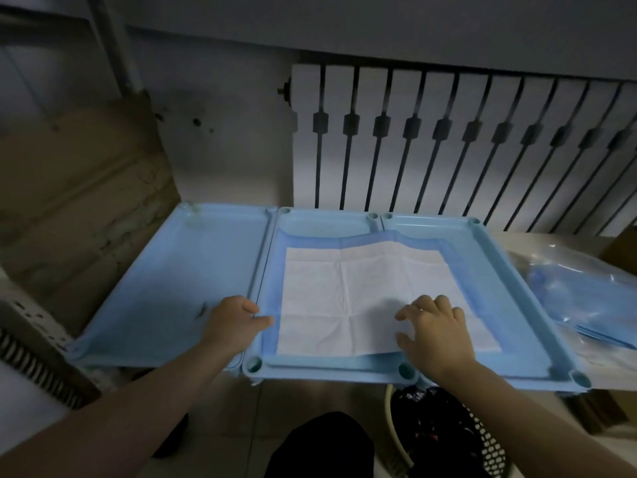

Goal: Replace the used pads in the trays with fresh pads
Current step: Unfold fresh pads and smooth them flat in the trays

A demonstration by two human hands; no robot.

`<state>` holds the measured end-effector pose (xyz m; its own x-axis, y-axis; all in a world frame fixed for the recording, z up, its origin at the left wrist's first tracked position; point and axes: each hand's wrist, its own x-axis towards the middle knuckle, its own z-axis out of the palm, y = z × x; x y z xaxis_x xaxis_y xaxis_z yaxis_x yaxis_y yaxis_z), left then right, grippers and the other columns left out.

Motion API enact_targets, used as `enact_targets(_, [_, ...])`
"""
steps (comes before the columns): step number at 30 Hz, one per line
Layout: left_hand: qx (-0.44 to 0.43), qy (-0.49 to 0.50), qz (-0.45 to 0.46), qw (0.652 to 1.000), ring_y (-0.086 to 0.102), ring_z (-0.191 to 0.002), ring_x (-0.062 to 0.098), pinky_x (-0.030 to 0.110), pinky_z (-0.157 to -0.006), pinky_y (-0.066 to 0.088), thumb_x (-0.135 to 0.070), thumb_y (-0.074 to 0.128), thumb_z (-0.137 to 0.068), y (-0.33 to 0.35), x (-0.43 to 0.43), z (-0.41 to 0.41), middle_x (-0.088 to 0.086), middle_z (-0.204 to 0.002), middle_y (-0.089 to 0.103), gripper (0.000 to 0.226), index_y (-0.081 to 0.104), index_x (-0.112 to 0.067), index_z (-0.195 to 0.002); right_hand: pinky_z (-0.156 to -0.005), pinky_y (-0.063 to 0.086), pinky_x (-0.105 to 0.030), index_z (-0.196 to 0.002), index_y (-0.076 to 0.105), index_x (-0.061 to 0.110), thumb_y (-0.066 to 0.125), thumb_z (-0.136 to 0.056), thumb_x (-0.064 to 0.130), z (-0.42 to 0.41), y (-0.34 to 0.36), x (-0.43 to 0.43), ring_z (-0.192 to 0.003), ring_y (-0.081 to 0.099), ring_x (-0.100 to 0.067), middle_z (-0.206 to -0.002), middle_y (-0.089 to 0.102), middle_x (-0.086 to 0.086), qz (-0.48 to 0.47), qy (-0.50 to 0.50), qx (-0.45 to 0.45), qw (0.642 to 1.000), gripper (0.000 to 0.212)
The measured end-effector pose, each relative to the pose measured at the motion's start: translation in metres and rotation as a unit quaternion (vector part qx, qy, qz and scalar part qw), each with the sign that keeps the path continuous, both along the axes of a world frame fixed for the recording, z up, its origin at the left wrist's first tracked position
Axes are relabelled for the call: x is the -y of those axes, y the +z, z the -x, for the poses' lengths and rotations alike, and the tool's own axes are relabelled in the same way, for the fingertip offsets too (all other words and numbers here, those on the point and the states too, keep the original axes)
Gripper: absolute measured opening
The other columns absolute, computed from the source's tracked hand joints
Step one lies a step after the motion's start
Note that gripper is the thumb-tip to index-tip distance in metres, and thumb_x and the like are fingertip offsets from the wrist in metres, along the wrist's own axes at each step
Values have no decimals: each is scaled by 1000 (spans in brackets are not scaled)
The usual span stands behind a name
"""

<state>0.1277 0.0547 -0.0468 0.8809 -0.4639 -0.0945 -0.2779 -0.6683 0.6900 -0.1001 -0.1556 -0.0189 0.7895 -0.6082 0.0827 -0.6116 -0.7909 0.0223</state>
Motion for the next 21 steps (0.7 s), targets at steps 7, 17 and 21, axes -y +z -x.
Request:
enact_targets(7, [14,-48,13,999,56,-67,16,30,-73,50,-13,76,-77,-9,-7,1,-3,-61,56,1,75,-13,-77,-85,54,-46,-99,75,31,87,-29,37,-20,-23,-6,-106,67,-25,-110,71,4,54,220,-152,962,71])
enact_targets(17, [39,-46,77,995,56,-74,2,24,-81,49,-15,70,-84,-17,-20,7,-3,-93,61,9,68,-20,-91,-86,54,-37,-91,72,7,41,-75,5,-28,-24,-7,-91,67,-33,-93,70,-12,139,264,-59,953,34])
enact_targets(21, [71,-69,92,991,53,-82,4,22,-78,44,-39,82,-70,-13,-22,20,-12,-94,52,40,62,-25,-101,-83,48,-38,-119,64,15,47,-92,9,-29,-12,-3,-105,61,-34,-117,67,-10,-51,83,89,991,33])
